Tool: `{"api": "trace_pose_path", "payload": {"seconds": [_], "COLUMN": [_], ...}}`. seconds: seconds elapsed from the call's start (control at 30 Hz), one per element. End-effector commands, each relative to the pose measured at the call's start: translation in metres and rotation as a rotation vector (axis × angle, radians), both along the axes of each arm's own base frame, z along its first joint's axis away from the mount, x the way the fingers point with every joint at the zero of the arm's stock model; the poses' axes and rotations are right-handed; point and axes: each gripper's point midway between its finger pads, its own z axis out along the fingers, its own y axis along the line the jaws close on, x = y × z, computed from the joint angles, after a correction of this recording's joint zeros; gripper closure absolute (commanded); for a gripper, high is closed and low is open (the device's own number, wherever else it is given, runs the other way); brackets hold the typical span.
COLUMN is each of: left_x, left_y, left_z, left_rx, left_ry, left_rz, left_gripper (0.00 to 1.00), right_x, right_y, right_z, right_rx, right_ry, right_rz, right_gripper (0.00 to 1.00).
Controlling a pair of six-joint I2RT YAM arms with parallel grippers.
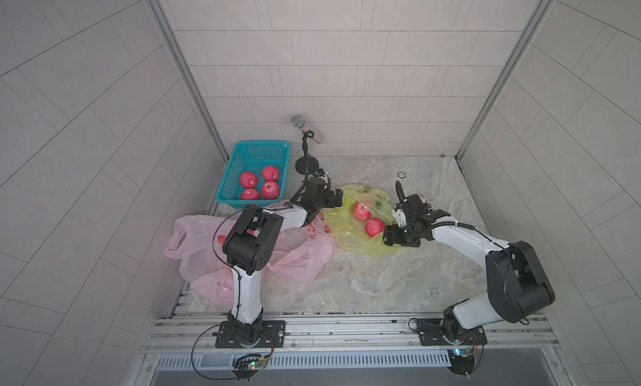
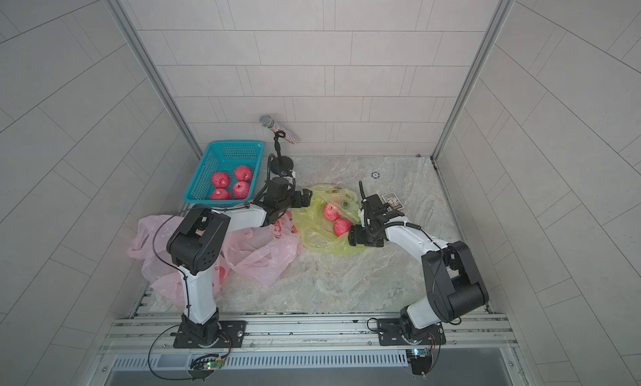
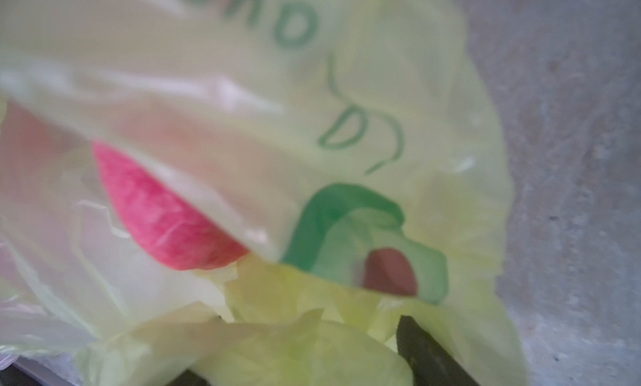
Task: Untie the knot of a plastic bag & take out the apple
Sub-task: Untie the plastic bag at the center of the board, then pick up the apple from the plastic bag.
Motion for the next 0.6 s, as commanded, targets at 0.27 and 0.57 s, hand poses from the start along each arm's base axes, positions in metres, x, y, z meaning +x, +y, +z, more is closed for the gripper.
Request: {"api": "trace_pose_path", "payload": {"seconds": [0.27,0.57], "left_x": [-0.041,-0.118], "left_y": [-0.005,-0.078], "left_z": [0.062,0.068], "left_rx": [-0.030,0.178], "left_ry": [-0.108,-0.061], "left_rz": [-0.094,-0.423], "left_gripper": [0.00,0.00], "right_x": [-0.013,-0.012], "right_y": [0.020,0.018], "right_z": [0.031,0.071], "right_rx": [0.045,0.036], "right_ry": [0.000,-0.102], "right_rz": [0.097,0.135], "right_gripper": [0.14,0.15]}}
